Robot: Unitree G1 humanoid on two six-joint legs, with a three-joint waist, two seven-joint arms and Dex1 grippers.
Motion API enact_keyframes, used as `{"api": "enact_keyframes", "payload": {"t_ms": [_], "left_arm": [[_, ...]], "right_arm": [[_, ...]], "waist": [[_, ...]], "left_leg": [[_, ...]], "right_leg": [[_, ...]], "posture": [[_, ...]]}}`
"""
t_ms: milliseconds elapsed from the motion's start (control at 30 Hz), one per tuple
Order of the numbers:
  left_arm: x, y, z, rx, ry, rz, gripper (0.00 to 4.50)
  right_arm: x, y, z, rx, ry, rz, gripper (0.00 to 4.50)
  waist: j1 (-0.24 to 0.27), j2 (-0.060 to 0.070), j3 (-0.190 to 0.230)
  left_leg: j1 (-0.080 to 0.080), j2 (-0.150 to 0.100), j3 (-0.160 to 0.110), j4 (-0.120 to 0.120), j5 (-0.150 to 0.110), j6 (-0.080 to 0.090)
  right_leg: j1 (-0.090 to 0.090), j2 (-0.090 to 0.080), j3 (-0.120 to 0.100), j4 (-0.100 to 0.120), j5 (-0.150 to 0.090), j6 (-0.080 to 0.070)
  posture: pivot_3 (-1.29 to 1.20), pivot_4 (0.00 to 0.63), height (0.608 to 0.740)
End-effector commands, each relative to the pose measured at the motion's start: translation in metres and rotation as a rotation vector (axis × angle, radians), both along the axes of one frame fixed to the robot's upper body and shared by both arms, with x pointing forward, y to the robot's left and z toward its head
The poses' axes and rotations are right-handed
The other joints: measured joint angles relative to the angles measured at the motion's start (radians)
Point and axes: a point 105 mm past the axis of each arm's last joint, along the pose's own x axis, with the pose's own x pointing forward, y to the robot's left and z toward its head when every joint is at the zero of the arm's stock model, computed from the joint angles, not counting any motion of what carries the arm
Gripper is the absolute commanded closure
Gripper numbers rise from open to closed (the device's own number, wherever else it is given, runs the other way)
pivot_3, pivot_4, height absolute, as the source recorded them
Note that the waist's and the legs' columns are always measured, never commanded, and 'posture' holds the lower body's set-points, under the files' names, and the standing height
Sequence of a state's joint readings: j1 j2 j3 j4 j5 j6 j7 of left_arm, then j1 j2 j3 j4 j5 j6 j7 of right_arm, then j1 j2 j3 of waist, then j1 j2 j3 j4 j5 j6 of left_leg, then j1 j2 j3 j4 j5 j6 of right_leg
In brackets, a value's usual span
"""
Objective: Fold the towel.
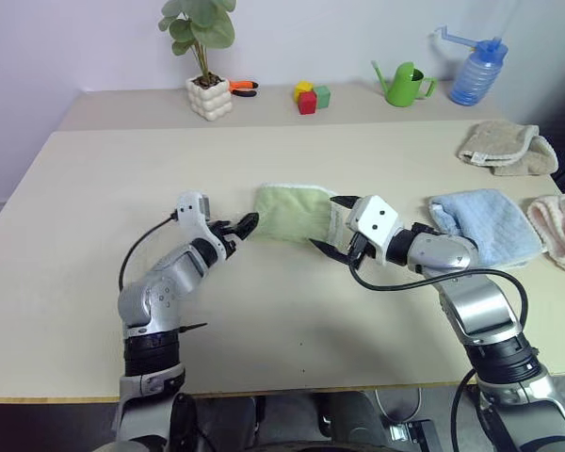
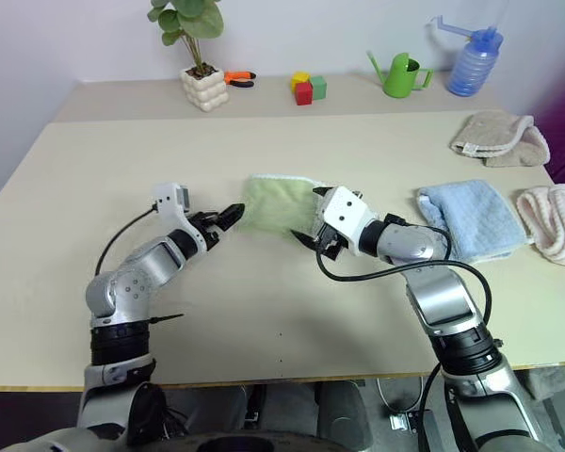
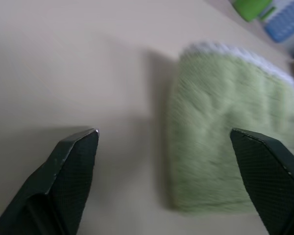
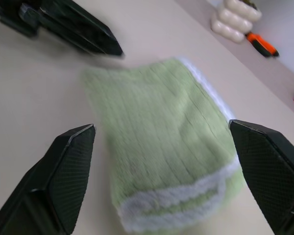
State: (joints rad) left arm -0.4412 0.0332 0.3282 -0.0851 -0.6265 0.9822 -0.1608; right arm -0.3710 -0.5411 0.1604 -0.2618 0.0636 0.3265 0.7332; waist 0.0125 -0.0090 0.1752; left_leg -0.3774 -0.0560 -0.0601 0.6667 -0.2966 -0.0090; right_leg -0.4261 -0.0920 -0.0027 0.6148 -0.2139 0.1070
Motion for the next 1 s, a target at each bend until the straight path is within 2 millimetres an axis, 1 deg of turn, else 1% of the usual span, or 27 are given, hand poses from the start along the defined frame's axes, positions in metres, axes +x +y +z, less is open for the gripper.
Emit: {"api": "enact_keyframes", "payload": {"t_ms": [33,133,267,367,467,500,600,633,733,767,833,867,900,933,1000], "left_arm": [[-0.002,-0.016,0.005,-0.066,0.023,-0.078,0.04],[-0.005,-0.043,0.003,-0.088,0.049,-0.182,0.04],[-0.008,-0.06,-0.005,-0.067,0.08,-0.23,0.04],[-0.01,-0.07,-0.002,-0.106,0.078,-0.241,0.82],[-0.008,-0.074,0.001,-0.142,0.073,-0.227,2.3],[-0.007,-0.074,0.002,-0.156,0.07,-0.218,2.75],[-0.004,-0.072,0.008,-0.191,0.054,-0.19,4.32],[-0.002,-0.07,0.01,-0.193,0.042,-0.181,4.45],[0.004,-0.062,0.022,-0.196,-0.036,-0.126,4.45],[0.008,-0.057,0.028,-0.202,-0.071,-0.09,4.45],[0.022,-0.032,0.045,-0.199,-0.178,0.074,4.45],[0.033,-0.006,0.053,-0.203,-0.212,0.234,4.45],[0.04,0.029,0.059,-0.194,-0.242,0.431,4.45],[0.043,0.057,0.061,-0.18,-0.254,0.579,4.45],[0.038,0.109,0.059,-0.146,-0.262,0.833,4.45]], "right_arm": [[-0.005,0.011,0.017,0.026,-0.067,0.047,0.0],[-0.008,0.015,0.016,0.031,-0.068,0.056,0.0],[-0.008,0.015,0.017,0.034,-0.075,0.05,0.0],[-0.009,0.015,0.017,0.036,-0.076,0.048,0.0],[-0.011,0.016,0.016,0.036,-0.074,0.048,0.0],[-0.011,0.017,0.015,0.036,-0.074,0.047,0.0],[-0.012,0.018,0.014,0.037,-0.074,0.045,0.0],[-0.012,0.018,0.014,0.038,-0.075,0.044,0.0],[-0.012,0.017,0.015,0.038,-0.084,0.037,0.0],[-0.01,0.016,0.016,0.039,-0.089,0.031,0.0],[-0.008,0.014,0.019,0.04,-0.101,0.02,0.0],[-0.006,0.013,0.021,0.039,-0.109,0.012,0.0],[-0.004,0.011,0.022,0.039,-0.116,0.003,0.0],[-0.003,0.01,0.023,0.038,-0.121,-0.003,0.0],[-0.002,0.009,0.023,0.037,-0.123,-0.009,0.0]], "waist": [[-0.001,0.0,0.0],[0.001,0.0,0.0],[0.002,0.0,0.0],[0.002,0.0,0.0],[0.0,0.0,0.0],[0.0,0.0,0.0],[-0.002,0.0,0.0],[-0.001,0.0,0.0],[0.0,0.0,0.0],[0.0,0.0,0.0],[0.0,0.0,0.0],[0.0,0.0,0.0],[0.001,-0.001,0.0],[-0.001,-0.001,0.0],[-0.005,-0.001,0.001]], "left_leg": [[0.0,0.0,0.0,0.0,0.0,0.0],[0.0,0.0,0.0,0.0,0.001,-0.001],[0.0,-0.001,0.0,0.0,0.002,-0.003],[0.0,-0.001,0.0,0.0,0.003,-0.005],[0.0,-0.001,0.0,0.0,0.003,-0.005],[0.0,-0.001,0.0,0.0,0.003,-0.005],[0.0,0.0,0.0,0.0,0.002,-0.004],[0.0,0.0,0.0,-0.001,0.002,-0.004],[0.0,0.0,0.0,-0.001,0.002,-0.004],[0.0,0.0,0.0,-0.001,0.002,-0.004],[0.0,0.0,0.0,-0.001,0.002,-0.004],[0.0,0.0,0.0,-0.001,0.003,-0.005],[0.0,0.0,0.0,0.0,0.003,-0.005],[0.0,0.0,0.0,0.0,0.003,-0.005],[0.0,0.0,0.001,-0.001,0.003,-0.005]], "right_leg": [[0.0,0.0,0.0,0.0,0.0,0.0],[0.0,0.0,0.0,0.0,0.0,0.0],[0.0,-0.001,0.0,0.0,0.0,0.0],[0.001,-0.001,0.0,0.0,0.0,0.0],[0.001,-0.001,0.0,-0.001,0.0,0.0],[0.001,-0.001,0.0,-0.001,0.0,0.0],[0.0,0.0,0.0,-0.001,0.0,0.0],[0.0,0.0,0.0,-0.001,0.0,0.0],[0.0,0.0,0.0,-0.001,0.0,0.0],[0.0,0.0,0.0,-0.001,0.0,0.0],[0.0,0.0,0.0,-0.001,0.0,0.0],[0.0,0.0,0.0,-0.001,0.0,0.0],[0.0,0.0,0.0,-0.001,0.0,0.0],[0.0,0.0,0.0,-0.001,0.0,0.0],[0.0,0.0,0.0,-0.001,0.0,0.0]], "posture": [[0.0,0.15,0.731],[0.0,0.15,0.731],[0.0,0.15,0.731],[0.0,0.15,0.731],[0.0,0.15,0.731],[0.0,0.15,0.731],[0.0,0.15,0.731],[0.0,0.15,0.731],[0.0,0.15,0.731],[0.0,0.15,0.731],[0.0,0.15,0.731],[0.0,0.15,0.731],[0.0,0.15,0.731],[0.0,0.15,0.731],[0.0,0.15,0.731]]}}
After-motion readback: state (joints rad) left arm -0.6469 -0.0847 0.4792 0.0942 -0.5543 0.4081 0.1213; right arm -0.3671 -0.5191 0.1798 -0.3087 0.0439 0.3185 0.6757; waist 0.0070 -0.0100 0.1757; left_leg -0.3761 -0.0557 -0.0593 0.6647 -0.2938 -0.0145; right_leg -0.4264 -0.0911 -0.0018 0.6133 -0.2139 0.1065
